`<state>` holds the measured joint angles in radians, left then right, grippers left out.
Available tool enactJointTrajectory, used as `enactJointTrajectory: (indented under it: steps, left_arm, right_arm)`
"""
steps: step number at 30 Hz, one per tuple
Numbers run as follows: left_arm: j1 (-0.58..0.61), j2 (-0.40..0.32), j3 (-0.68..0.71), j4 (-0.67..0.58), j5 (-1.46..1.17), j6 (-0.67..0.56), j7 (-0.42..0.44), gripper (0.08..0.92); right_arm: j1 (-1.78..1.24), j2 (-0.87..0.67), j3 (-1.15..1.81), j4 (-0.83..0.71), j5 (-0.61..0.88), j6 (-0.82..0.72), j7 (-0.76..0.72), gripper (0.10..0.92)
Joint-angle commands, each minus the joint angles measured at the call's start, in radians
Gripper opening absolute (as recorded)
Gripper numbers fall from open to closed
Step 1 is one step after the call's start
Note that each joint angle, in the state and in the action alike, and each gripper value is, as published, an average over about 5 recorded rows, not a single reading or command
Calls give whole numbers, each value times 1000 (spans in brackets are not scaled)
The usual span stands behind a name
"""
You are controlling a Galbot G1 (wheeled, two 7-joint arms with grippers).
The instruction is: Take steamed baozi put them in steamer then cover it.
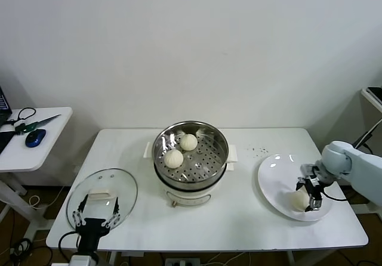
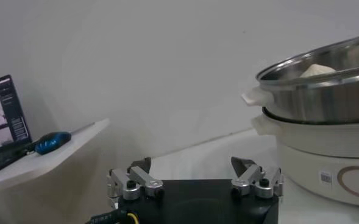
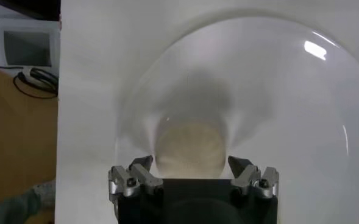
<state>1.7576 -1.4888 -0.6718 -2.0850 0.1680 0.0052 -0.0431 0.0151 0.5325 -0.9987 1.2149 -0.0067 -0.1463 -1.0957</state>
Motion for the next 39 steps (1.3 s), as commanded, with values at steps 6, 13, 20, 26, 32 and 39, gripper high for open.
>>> enactJointTrajectory:
  steps: [6,13,20,26,32,39]
  left_arm:
    - [1,-1,0,3,1,-3,0,823]
    - [1,1,-1,4,-2,-4,0,823]
    - [0,4,0,5,-5,-5,1,823]
    - [8,6,0,4,-4,-7,2,823]
    - [9,7,3,4,-3,-9,3,823]
    - [17,7,-1,1,-6,-13,2,823]
  right_arm:
    - [8,14,-10,-14,-7,13,-4,748]
    - [80,30,-41,-17,11,67,-7,725]
    - [440,110,-266,0,14,305,-58,721]
    - [798,280,-495,-1,75,524,-93,726]
    - [955,453,-535,-1,119,666,-113,729]
    - [876,624,-440,34,76,699,-114,729]
